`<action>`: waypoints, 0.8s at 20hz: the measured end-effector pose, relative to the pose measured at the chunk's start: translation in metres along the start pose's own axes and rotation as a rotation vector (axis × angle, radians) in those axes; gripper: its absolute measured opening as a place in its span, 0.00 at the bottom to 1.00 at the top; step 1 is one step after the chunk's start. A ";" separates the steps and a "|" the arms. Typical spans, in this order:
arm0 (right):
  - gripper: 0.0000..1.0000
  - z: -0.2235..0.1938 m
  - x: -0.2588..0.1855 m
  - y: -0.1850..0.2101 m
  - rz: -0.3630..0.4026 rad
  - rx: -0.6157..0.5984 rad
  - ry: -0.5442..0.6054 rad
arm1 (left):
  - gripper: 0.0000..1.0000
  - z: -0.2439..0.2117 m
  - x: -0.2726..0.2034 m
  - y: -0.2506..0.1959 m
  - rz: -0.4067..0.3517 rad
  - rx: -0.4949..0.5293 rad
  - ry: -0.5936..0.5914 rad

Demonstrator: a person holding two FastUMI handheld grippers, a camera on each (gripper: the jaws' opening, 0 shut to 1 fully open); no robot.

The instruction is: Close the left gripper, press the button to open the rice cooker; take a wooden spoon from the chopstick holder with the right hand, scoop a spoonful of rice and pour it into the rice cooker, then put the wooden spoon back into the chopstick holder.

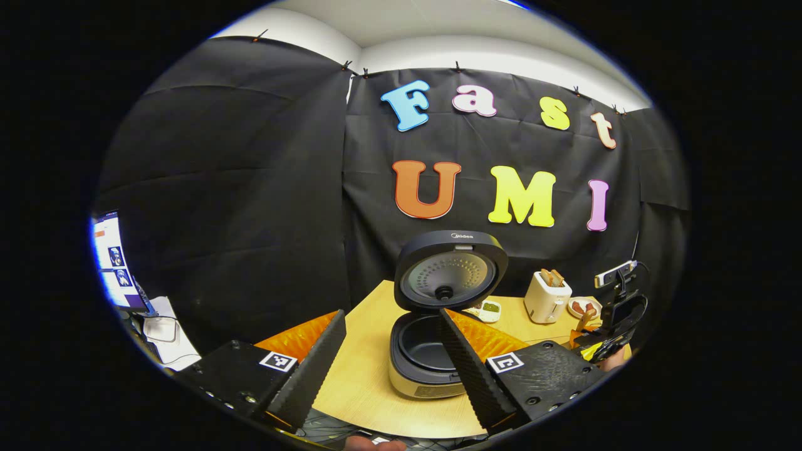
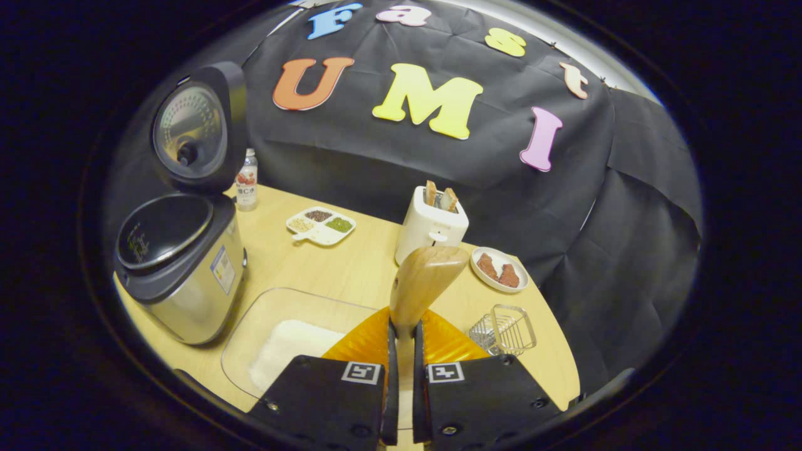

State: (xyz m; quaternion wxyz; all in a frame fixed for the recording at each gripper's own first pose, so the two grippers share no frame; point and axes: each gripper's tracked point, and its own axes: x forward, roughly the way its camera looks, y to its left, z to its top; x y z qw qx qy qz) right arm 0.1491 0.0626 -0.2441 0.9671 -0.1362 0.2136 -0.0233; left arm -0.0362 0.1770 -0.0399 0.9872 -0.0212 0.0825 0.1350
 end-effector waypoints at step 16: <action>0.14 0.007 -0.028 0.061 0.402 0.655 0.236 | 0.95 0.000 -0.007 -0.018 -0.022 0.000 -0.009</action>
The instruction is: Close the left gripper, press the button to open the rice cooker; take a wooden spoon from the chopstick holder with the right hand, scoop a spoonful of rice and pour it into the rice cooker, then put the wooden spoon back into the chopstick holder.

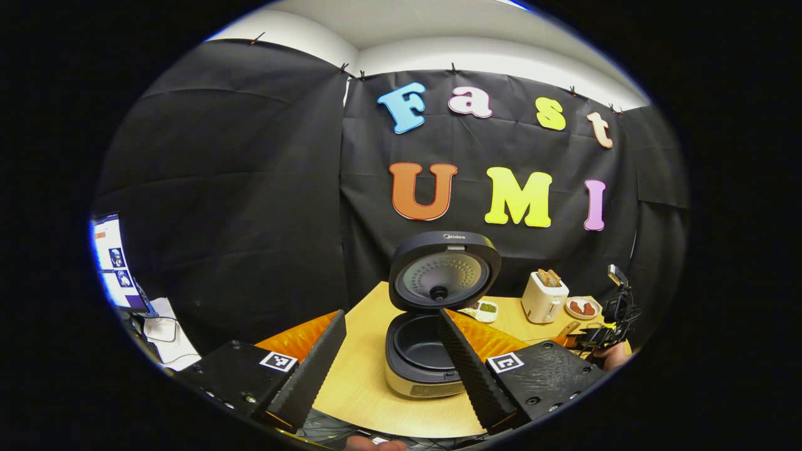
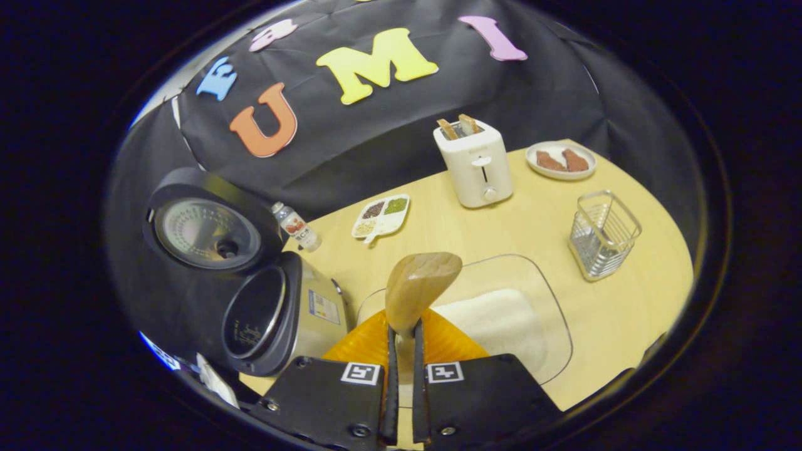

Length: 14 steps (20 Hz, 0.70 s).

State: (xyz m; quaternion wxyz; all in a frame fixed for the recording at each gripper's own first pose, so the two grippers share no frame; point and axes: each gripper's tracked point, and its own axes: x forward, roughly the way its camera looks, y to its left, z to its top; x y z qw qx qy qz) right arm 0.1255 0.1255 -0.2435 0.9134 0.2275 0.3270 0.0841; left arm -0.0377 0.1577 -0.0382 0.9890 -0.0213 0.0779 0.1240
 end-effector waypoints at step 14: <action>0.14 0.029 -0.018 -0.045 0.181 0.443 0.022 | 0.95 0.000 0.008 -0.047 -0.033 0.026 0.019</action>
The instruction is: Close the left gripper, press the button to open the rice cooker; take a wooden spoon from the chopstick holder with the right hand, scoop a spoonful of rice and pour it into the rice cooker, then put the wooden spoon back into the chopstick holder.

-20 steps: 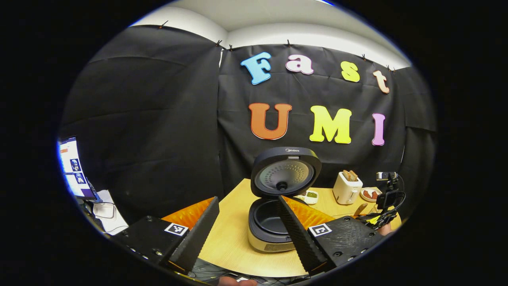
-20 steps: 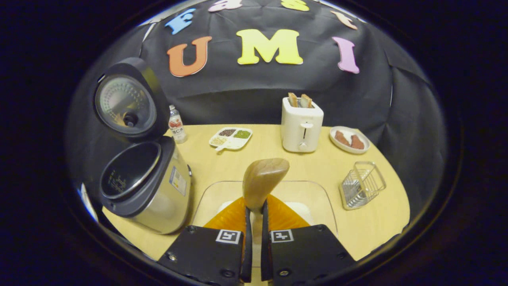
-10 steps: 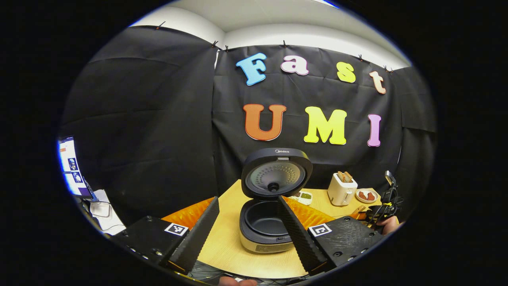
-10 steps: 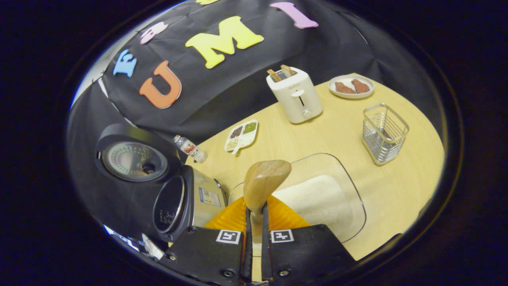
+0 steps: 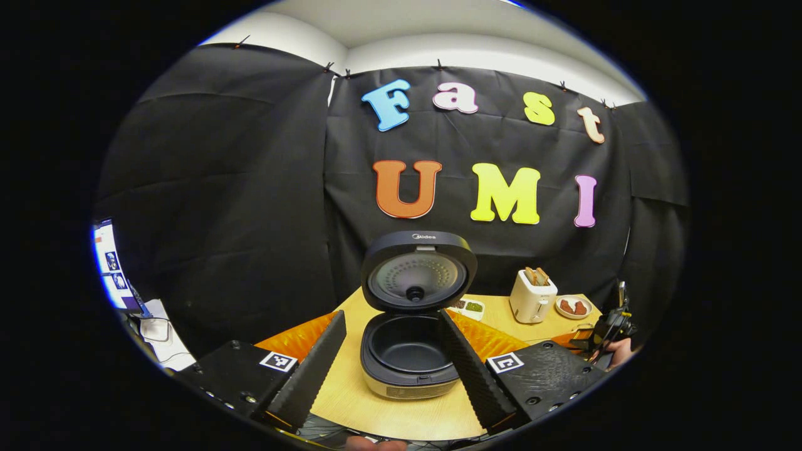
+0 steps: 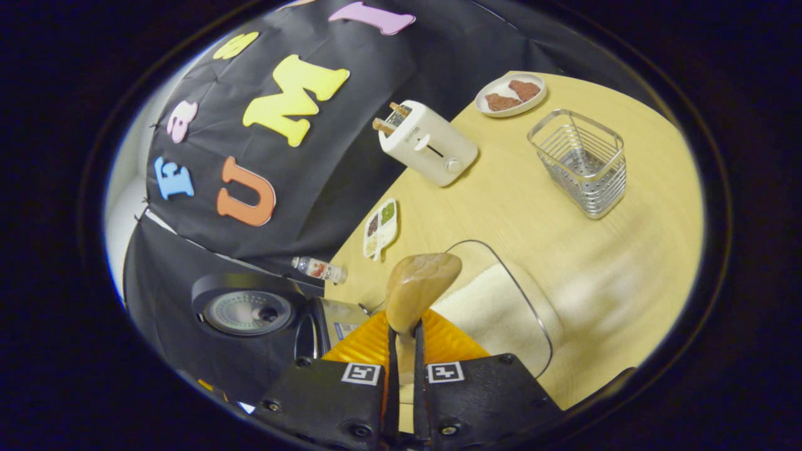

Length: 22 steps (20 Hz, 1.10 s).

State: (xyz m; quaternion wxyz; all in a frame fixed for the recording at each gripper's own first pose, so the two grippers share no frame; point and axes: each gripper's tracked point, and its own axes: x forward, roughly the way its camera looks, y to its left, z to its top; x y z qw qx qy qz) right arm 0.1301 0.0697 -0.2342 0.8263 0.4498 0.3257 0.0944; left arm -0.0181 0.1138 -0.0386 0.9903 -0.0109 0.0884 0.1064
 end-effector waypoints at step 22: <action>0.14 -0.037 0.012 0.243 0.335 -0.224 0.133 | 0.95 -0.015 -0.016 0.003 0.029 -0.035 -0.005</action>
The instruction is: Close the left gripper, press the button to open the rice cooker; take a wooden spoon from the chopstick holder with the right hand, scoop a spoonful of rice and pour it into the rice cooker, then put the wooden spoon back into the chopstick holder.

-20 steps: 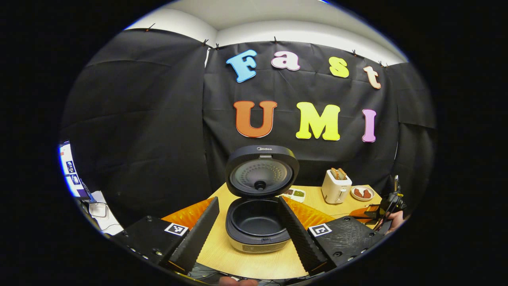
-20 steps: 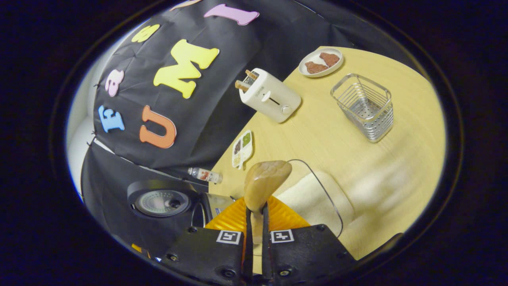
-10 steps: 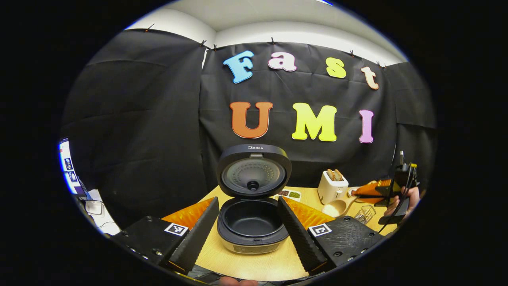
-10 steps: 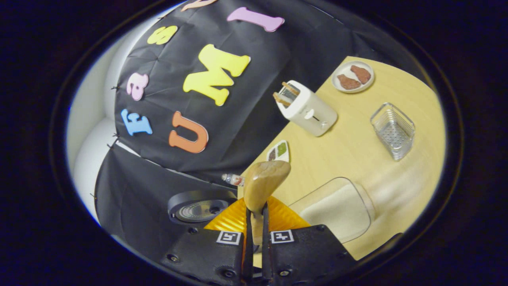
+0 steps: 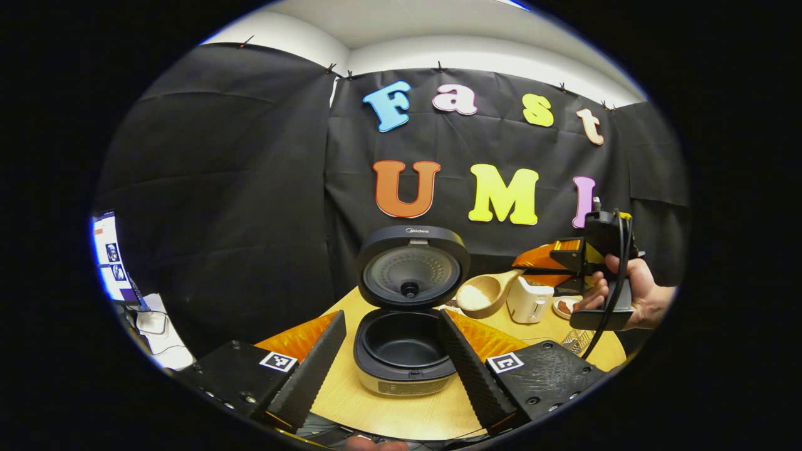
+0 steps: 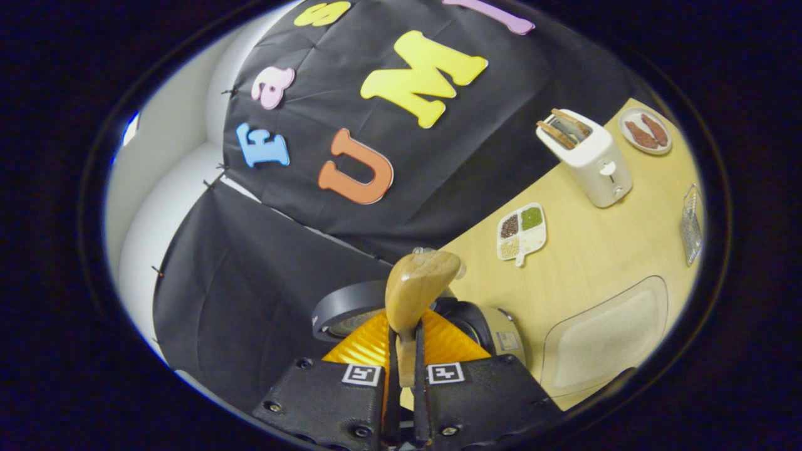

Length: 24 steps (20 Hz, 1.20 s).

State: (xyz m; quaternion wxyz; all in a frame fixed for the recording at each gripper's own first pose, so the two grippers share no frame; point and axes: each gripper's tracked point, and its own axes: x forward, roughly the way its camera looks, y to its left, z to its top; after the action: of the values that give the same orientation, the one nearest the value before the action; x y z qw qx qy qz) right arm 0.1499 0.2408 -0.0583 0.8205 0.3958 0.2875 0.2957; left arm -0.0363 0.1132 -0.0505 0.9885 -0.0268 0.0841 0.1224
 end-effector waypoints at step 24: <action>0.14 -0.041 0.073 0.004 -0.176 -0.405 0.054 | 0.95 -0.011 0.000 0.044 0.063 -0.085 0.016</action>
State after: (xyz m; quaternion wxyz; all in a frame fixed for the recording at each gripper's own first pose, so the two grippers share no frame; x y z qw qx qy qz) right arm 0.1679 0.3152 -0.0937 0.8979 0.1885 0.2774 0.2852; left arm -0.0491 0.1554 -0.0630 0.9814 -0.0672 0.0877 0.1570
